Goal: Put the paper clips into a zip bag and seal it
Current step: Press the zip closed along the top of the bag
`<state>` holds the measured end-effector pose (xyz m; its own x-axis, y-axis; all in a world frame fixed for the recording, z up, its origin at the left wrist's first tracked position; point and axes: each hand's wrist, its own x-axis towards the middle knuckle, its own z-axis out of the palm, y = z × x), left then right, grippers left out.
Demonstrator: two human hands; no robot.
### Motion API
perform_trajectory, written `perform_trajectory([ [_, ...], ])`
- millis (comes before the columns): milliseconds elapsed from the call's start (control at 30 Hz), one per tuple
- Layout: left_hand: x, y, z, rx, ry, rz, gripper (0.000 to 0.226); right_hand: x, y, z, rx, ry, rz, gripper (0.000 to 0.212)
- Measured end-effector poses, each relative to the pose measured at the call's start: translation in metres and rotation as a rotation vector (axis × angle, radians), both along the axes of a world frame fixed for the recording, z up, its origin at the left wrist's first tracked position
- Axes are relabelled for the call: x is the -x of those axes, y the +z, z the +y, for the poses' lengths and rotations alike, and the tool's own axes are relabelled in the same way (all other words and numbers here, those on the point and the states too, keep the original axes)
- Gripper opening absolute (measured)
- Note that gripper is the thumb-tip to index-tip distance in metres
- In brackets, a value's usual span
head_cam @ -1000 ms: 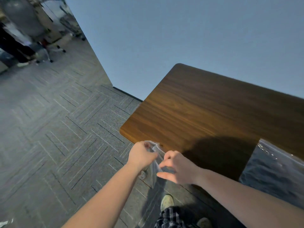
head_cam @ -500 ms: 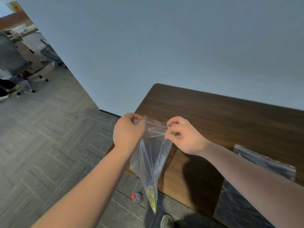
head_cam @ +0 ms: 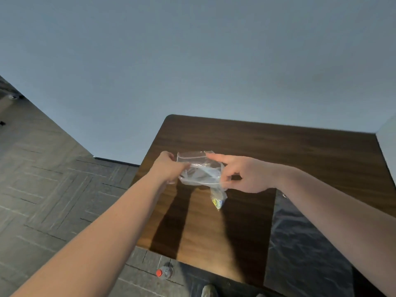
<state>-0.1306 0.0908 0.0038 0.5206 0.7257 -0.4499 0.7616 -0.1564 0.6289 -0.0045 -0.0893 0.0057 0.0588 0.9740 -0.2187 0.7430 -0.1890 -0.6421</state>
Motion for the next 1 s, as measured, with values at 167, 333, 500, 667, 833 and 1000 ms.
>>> perform_trajectory([
  [167,-0.024,-0.003,-0.007,0.079,0.005,-0.087,0.019,-0.015,0.005,-0.015,0.054,-0.095,-0.066,0.031],
  [333,-0.037,0.007,-0.007,0.244,0.204,-0.261,0.013,-0.037,0.002,-0.034,0.146,-0.33,-0.248,0.022],
  [500,-0.051,0.006,-0.019,0.383,0.135,-0.409,0.017,-0.042,-0.006,-0.035,0.114,-0.422,-0.175,0.034],
  [667,-0.058,0.011,-0.028,0.455,0.023,-0.523,0.019,-0.059,-0.009,-0.042,-0.017,-0.655,-0.316,0.045],
  [833,-0.06,0.013,-0.028,0.502,-0.2,-0.555,0.026,-0.074,-0.006,-0.053,-0.087,-0.711,-0.277,0.022],
  [1000,-0.067,0.015,-0.042,0.198,-0.281,-0.463,0.02,-0.07,0.003,-0.046,-0.158,-0.679,-0.077,0.06],
])
